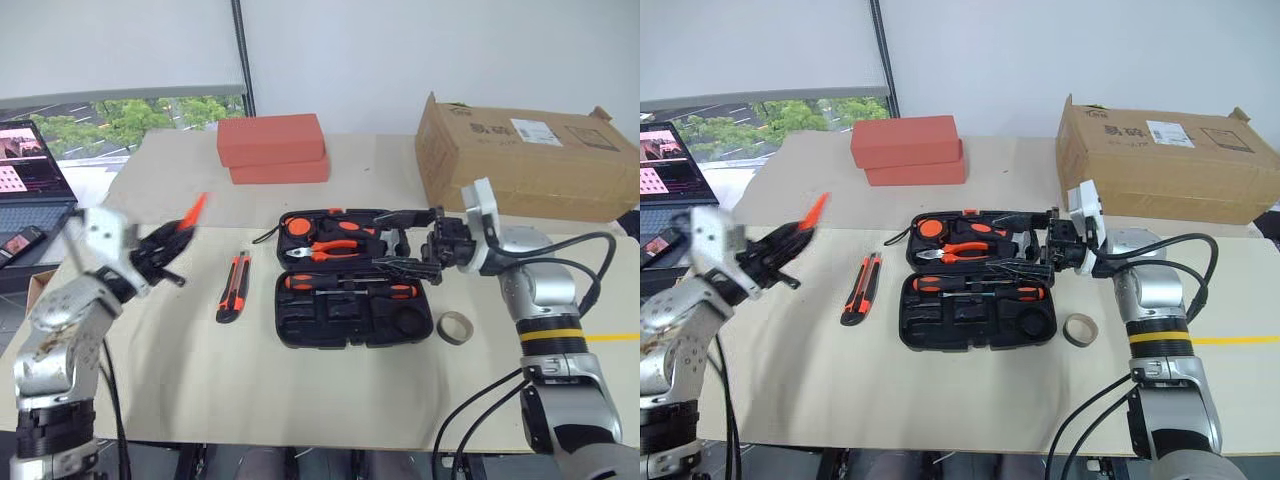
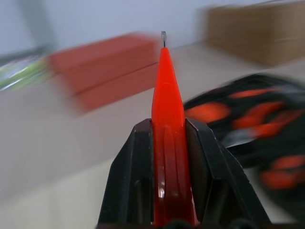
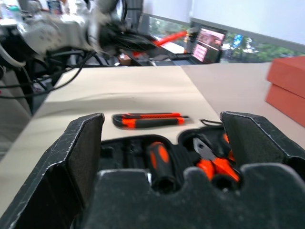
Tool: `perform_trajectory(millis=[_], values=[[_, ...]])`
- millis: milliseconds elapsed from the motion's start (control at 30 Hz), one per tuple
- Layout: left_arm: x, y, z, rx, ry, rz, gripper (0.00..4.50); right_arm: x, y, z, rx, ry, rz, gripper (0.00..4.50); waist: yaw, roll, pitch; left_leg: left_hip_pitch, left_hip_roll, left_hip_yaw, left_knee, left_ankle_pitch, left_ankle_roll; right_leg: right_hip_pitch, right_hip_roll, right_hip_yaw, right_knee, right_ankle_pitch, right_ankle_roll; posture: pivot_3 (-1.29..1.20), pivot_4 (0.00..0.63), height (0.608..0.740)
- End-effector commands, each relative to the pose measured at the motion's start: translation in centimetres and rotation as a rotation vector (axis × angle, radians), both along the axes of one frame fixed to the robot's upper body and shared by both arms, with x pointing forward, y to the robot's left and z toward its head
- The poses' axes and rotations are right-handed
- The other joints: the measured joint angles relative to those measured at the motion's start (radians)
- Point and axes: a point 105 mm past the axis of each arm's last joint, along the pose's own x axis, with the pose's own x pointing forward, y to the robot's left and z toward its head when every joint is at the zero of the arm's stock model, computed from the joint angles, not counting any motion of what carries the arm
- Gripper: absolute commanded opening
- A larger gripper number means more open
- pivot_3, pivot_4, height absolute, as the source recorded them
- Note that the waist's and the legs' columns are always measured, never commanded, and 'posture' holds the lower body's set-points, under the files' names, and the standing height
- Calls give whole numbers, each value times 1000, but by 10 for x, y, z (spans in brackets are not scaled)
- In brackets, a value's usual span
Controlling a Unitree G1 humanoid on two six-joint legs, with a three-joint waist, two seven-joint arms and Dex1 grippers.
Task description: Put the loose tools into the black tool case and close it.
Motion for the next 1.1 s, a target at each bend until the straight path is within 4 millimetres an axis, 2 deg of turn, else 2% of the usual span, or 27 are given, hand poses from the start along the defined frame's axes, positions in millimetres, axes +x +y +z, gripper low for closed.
perform_trajectory(millis=[33, 267, 467, 633, 900, 1100], values=[[-9, -26, -5, 119, 15, -185, 479, -5, -16, 6, 4, -44, -47, 4500, -5, 0, 0, 0, 0, 1, 0, 0, 0, 0, 1, -1, 0, 0, 0, 0, 150, 712], [-7, -53, -42, 386, 85, -398, 479, -18, -46, -26, -150, -24, -163, 4500, -7, 0, 0, 1, 0, 1, 0, 1, -1, 0, 8, -1, 2, -1, 1, 0, 150, 712], [1, -71, -64, 504, 118, -485, 479, -30, -50, -28, -112, -31, -212, 4500, -9, 0, 1, 1, 1, 1, 0, 1, -1, -1, 11, 2, 2, -1, 1, 0, 150, 712], [13, -88, -69, 503, 112, -502, 479, -31, -57, -24, -117, -54, -251, 4500, -1, -1, 1, 1, 1, 1, 2, 0, 0, 0, 12, 2, 2, -1, 1, 0, 150, 712], [23, -82, -80, 571, 145, -469, 479, -36, -64, -21, -136, -50, -247, 4500, 2, -1, 1, 1, 1, 1, 2, 0, 0, -1, 13, 3, 1, -1, 1, 0, 150, 712], [15, -88, -86, 536, 177, -512, 479, -35, -63, -19, -131, -57, -244, 4500, 5, -1, 1, 1, 1, 1, 2, 0, 1, 0, 13, 3, 1, -1, 1, 0, 150, 712]])
